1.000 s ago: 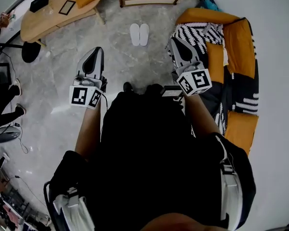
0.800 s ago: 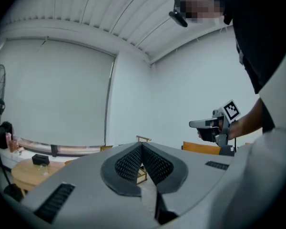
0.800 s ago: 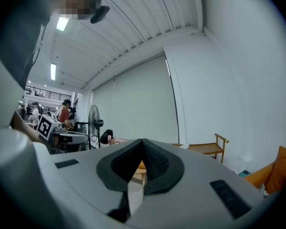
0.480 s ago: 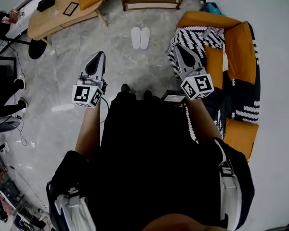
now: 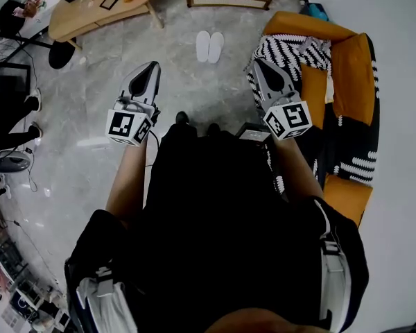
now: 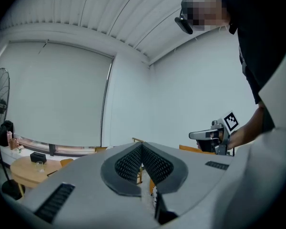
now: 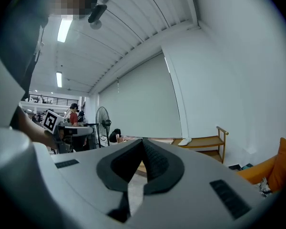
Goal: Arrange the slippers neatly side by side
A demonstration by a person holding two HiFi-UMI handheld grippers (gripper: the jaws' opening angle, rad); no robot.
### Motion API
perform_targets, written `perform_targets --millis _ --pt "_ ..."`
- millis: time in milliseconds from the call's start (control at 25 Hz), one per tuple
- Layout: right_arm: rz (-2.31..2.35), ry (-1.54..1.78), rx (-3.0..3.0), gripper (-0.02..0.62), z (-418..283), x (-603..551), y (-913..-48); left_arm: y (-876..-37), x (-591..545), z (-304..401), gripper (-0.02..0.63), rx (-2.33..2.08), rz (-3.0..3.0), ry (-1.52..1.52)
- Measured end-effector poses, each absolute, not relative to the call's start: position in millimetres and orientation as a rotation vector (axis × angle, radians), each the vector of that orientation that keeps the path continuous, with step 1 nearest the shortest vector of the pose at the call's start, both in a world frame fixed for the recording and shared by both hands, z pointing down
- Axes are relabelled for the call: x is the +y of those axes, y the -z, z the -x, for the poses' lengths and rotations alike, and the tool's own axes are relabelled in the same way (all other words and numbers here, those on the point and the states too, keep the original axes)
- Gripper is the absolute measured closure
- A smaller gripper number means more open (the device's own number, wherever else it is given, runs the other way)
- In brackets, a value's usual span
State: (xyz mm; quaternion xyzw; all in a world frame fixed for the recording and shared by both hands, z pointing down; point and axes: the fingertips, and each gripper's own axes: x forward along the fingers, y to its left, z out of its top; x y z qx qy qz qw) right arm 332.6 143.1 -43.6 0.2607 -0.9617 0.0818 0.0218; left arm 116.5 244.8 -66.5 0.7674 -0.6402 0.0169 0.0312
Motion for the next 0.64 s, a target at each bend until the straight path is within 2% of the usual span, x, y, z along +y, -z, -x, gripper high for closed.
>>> perform_targets --millis 640 --pt "-0.705 -0.227 -2.991 0.565 -328 145 42 68 263 -114 0.592 -2.017 -2.292 -0.013"
